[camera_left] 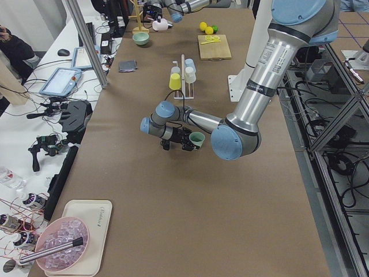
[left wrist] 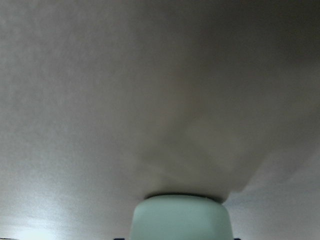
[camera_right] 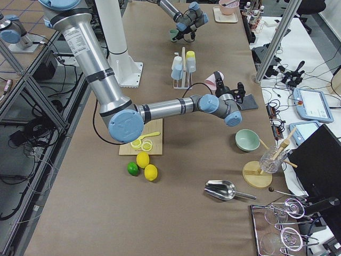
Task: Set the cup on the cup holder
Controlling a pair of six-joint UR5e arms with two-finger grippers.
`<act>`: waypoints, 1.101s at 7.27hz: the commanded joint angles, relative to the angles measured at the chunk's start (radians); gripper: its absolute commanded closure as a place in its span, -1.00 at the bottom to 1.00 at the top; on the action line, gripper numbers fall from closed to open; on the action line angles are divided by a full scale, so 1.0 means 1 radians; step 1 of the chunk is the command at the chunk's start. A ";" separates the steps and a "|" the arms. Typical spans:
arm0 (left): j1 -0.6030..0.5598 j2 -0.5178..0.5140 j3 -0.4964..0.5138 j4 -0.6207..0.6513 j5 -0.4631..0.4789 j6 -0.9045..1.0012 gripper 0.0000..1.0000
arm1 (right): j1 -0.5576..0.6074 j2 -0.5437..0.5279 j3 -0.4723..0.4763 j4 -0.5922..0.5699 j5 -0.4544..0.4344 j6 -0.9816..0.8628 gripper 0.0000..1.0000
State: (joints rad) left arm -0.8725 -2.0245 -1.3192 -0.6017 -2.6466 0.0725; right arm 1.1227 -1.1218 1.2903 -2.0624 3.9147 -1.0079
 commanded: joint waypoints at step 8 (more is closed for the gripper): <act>-0.446 -0.052 -0.087 -0.772 0.002 -0.422 1.00 | -0.248 -0.001 0.009 0.273 0.383 -1.219 0.86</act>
State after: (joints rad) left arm -1.2800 -2.0705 -1.4061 -1.1271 -2.6532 -0.1731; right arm 0.8993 -1.1234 1.2998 -1.8539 4.2799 -2.1359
